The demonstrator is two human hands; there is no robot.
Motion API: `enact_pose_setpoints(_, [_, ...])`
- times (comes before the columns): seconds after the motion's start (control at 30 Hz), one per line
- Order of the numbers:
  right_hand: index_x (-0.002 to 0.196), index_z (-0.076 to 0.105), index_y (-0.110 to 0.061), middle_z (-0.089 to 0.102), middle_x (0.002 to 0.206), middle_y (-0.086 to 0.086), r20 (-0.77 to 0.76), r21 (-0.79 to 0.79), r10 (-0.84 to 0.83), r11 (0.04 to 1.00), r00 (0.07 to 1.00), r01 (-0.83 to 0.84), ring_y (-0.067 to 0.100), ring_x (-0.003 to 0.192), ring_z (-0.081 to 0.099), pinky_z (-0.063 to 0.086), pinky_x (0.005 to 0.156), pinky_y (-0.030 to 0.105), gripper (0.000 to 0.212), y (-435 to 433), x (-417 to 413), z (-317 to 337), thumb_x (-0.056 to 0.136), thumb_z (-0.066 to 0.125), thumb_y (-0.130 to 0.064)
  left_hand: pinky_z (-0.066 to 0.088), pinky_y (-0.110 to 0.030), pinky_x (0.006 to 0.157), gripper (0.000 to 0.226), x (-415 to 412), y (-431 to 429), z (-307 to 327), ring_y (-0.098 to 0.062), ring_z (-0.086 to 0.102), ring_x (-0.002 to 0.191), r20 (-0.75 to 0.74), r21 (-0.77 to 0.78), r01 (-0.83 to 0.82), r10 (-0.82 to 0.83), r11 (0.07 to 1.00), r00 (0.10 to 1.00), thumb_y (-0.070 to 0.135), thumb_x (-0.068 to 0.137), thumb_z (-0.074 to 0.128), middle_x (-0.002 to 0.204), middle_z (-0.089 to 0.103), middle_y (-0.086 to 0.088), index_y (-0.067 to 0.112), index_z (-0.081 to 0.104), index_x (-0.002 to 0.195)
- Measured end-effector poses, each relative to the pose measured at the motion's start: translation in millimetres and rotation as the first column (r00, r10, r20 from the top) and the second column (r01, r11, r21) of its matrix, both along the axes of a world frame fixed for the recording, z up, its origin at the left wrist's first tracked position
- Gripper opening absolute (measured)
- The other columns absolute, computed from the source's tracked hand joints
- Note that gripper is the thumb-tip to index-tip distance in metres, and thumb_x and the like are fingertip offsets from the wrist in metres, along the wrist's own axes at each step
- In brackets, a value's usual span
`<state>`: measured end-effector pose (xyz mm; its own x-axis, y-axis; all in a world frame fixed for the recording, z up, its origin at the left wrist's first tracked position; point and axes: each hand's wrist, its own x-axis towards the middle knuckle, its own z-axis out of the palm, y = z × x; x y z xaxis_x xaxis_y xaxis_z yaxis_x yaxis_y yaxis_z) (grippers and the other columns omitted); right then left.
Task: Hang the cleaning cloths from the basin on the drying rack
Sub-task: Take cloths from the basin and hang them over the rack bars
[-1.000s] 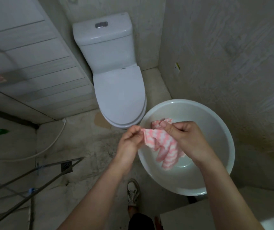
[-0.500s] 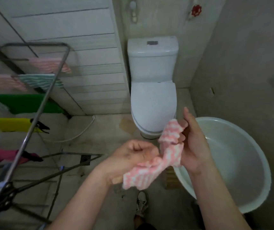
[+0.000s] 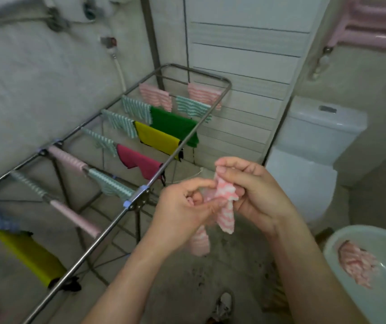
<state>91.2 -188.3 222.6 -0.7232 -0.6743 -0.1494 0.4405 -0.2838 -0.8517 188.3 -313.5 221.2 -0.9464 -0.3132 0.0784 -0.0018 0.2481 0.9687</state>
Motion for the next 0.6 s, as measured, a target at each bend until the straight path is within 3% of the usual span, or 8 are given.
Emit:
enact_pose_setpoints(0.1, [0.08, 0.072, -0.006, 0.052, 0.05, 0.001, 0.017, 0.006, 0.033, 0.999, 0.999, -0.033, 0.003, 0.037, 0.037, 0.032, 0.04, 0.015, 0.011, -40, 18, 9, 0.071, 0.067, -0.011, 0.046, -0.022, 0.06, 0.01, 22, -30, 4, -0.009, 0.06, 0.062, -0.049, -0.019, -0.096, 0.095, 0.995, 0.994, 0.019, 0.087, 0.066, 0.066, 0.068, 0.003, 0.024, 0.074, 0.083])
enact_pose_setpoints(0.2, [0.077, 0.074, -0.013, 0.062, 0.064, 0.006, -0.062, 0.098, 0.06, 0.994, 0.996, -0.053, 0.013, 0.055, 0.054, 0.046, 0.055, 0.024, 0.017, -61, 28, 6, 0.074, 0.067, -0.028, 0.038, -0.035, 0.06, 0.033, 37, -56, 7, -0.02, 0.046, 0.059, -0.024, -0.001, -0.129, 0.129, 0.992, 0.991, 0.034, 0.089, 0.052, 0.061, 0.051, -0.009, 0.013, 0.06, 0.066])
enact_pose_setpoints(0.27, [0.09, 0.073, -0.018, 0.065, 0.077, 0.0, -0.202, 0.134, 0.178, 0.979, 0.963, -0.153, 0.012, 0.071, 0.058, 0.048, 0.062, 0.022, 0.027, -70, 34, 7, 0.073, 0.069, -0.039, 0.039, -0.043, 0.061, 0.043, 47, -69, 12, -0.024, 0.045, 0.059, -0.037, -0.161, -0.179, 0.175, 0.971, 0.984, 0.037, 0.091, 0.047, 0.06, 0.046, -0.012, 0.006, 0.049, 0.062])
enact_pose_setpoints(0.37, [0.118, 0.063, -0.01, 0.068, 0.108, 0.001, -0.396, 0.193, 0.462, 0.887, 0.794, -0.42, 0.014, 0.102, 0.061, 0.05, 0.088, 0.024, 0.045, -88, 39, 17, 0.075, 0.072, -0.018, 0.04, -0.038, 0.059, 0.038, 63, -86, 23, -0.009, 0.047, 0.058, -0.044, -0.24, -0.212, 0.208, 0.947, 0.977, 0.037, 0.091, 0.047, 0.057, 0.05, 0.005, 0.015, 0.053, 0.062])
enact_pose_setpoints(0.4, [0.121, 0.061, -0.008, 0.067, 0.109, 0.006, -0.432, 0.24, 0.529, 0.848, 0.731, -0.472, 0.017, 0.102, 0.061, 0.048, 0.093, 0.029, 0.048, -101, 43, 20, 0.075, 0.072, -0.008, 0.04, -0.035, 0.058, 0.034, 72, -94, 26, -0.007, 0.048, 0.059, -0.048, -0.224, -0.243, 0.238, 0.944, 0.97, 0.036, 0.091, 0.049, 0.06, 0.053, 0.007, 0.015, 0.059, 0.066])
enact_pose_setpoints(0.5, [0.116, 0.064, -0.009, 0.064, 0.092, 0.015, -0.449, 0.34, 0.606, 0.795, 0.656, -0.502, 0.024, 0.085, 0.055, 0.045, 0.085, 0.039, 0.045, -129, 46, 24, 0.073, 0.077, -0.004, 0.038, -0.029, 0.057, 0.028, 87, -114, 33, -0.004, 0.046, 0.059, -0.051, -0.208, -0.308, 0.305, 0.928, 0.951, 0.032, 0.09, 0.056, 0.06, 0.055, 0.006, 0.012, 0.066, 0.073])
enact_pose_setpoints(0.6, [0.098, 0.073, -0.017, 0.066, 0.083, 0.016, -0.509, 0.451, 0.713, 0.698, 0.482, -0.556, 0.016, 0.078, 0.055, 0.045, 0.076, 0.033, 0.018, -155, 48, 23, 0.08, 0.074, -0.014, 0.041, -0.027, 0.059, 0.019, 102, -134, 40, -0.005, 0.052, 0.061, -0.07, -0.21, -0.437, 0.433, 0.874, 0.899, 0.025, 0.089, 0.062, 0.066, 0.065, 0.0, 0.013, 0.069, 0.076])
